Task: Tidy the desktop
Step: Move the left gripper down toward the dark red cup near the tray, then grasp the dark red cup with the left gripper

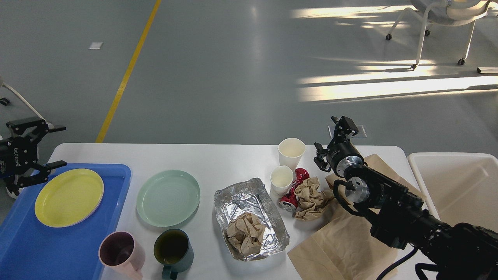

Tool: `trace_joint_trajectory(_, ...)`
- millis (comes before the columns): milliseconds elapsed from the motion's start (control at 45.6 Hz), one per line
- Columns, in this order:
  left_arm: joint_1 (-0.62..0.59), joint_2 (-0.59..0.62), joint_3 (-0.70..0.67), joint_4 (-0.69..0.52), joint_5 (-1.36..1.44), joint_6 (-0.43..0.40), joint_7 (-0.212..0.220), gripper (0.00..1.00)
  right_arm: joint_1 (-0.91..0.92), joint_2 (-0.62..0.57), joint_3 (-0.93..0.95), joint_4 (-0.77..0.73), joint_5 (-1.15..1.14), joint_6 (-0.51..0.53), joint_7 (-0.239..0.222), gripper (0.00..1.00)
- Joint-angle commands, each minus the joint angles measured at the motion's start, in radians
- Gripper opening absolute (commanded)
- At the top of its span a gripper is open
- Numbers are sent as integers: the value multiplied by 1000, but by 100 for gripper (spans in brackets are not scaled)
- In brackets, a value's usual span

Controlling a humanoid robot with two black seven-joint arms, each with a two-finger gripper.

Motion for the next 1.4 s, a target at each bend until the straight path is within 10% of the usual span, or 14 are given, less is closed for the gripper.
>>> trace_joint_trajectory(0, -97, 7, 234, -14, 69, -1, 2, 96, 0, 0, 0, 1, 0, 0, 1, 100)
trace_joint_trajectory(701, -459, -229, 1222, -20, 105, -1, -3, 96, 0, 0, 0, 0, 0, 0, -1, 100)
trace_joint_trajectory(1139, -771, -424, 1423, -544, 180, -1, -1, 96, 0, 0, 0, 0, 0, 0, -1, 100)
trace_joint_trajectory(1380, -734, -490, 1409, -603, 192, -1, 1, 96, 0, 0, 0, 0, 0, 0, -1, 100)
